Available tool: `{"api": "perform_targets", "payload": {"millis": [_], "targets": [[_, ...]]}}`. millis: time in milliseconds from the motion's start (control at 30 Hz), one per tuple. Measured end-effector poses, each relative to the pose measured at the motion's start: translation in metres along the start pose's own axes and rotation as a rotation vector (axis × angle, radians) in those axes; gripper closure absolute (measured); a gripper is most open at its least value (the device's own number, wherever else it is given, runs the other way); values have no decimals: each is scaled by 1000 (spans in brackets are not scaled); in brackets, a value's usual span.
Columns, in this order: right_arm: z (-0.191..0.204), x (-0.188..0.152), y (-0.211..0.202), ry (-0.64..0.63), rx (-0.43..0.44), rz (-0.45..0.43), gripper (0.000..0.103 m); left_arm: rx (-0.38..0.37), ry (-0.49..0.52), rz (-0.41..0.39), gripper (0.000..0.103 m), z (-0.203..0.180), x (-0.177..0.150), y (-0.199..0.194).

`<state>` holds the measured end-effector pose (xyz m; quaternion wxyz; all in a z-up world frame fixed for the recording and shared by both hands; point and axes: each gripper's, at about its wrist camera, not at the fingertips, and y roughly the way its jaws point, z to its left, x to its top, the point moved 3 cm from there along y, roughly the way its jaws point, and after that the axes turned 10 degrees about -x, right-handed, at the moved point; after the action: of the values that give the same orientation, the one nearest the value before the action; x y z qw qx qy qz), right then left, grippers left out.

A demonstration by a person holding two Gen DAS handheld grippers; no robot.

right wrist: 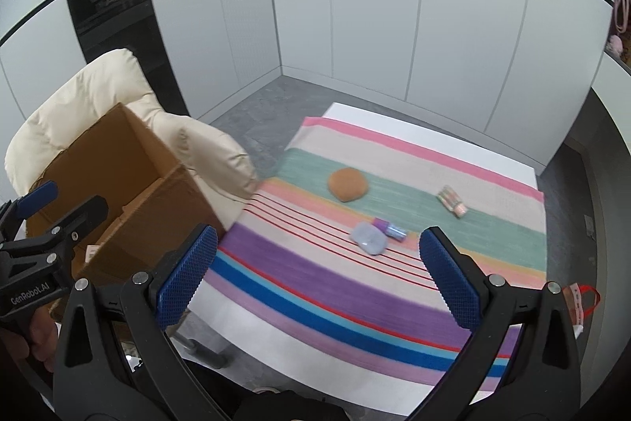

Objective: Organize objects
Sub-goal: 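Withdraw both open tools from the cardboard box back over the cloth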

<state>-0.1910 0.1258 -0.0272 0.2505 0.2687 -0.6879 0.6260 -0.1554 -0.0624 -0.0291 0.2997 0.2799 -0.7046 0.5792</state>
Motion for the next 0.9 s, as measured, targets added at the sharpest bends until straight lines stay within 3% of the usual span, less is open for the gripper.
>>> {"api": "perform_targets", "payload": {"millis": [633, 900], "targets": [[-113, -28, -12, 129, -108, 30, 0, -136, 120, 33, 0, -100, 6, 30], [-156, -45, -10, 181, -133, 62, 0, -183, 160, 92, 0, -138, 0, 56]]}}
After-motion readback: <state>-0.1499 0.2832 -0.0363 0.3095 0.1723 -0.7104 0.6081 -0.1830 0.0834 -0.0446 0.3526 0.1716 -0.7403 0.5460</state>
